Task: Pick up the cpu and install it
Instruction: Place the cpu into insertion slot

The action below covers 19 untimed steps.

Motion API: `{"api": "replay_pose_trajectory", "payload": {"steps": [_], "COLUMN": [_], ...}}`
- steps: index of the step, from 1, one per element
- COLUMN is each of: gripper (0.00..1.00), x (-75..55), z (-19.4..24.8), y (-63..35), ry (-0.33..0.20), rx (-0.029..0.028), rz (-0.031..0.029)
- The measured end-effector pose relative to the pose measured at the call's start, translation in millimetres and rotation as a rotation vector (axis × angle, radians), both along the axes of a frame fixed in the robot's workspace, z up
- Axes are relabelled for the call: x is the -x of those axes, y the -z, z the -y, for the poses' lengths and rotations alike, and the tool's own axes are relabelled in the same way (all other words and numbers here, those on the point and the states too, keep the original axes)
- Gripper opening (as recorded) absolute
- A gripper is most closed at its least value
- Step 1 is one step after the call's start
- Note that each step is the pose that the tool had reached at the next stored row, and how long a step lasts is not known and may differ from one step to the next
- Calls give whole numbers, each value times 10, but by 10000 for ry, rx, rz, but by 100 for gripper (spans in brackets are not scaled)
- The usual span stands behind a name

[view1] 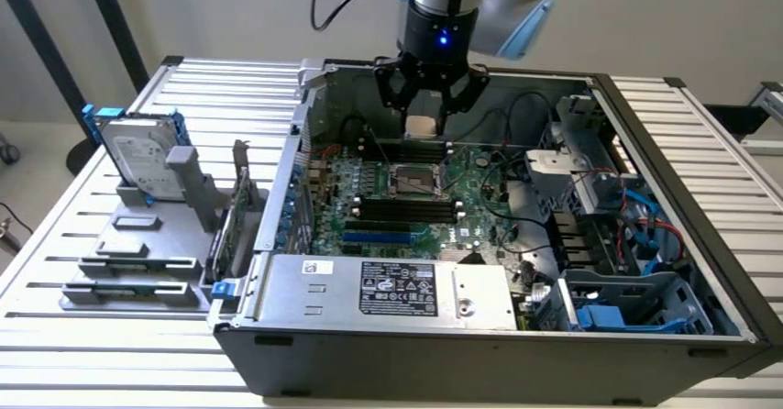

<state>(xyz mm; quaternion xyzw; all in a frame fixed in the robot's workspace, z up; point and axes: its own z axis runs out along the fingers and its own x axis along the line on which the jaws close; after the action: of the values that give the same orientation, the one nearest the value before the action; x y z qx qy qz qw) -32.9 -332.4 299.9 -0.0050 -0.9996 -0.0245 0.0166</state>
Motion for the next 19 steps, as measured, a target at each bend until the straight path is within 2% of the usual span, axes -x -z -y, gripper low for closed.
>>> {"api": "replay_pose_trajectory", "payload": {"steps": [5,19], "gripper": [55,55], "x": [1,1], "z": [0,0], "y": [17,131], "ry": [686,3096], "rx": [-1,27], "rz": [-30,-258]}}
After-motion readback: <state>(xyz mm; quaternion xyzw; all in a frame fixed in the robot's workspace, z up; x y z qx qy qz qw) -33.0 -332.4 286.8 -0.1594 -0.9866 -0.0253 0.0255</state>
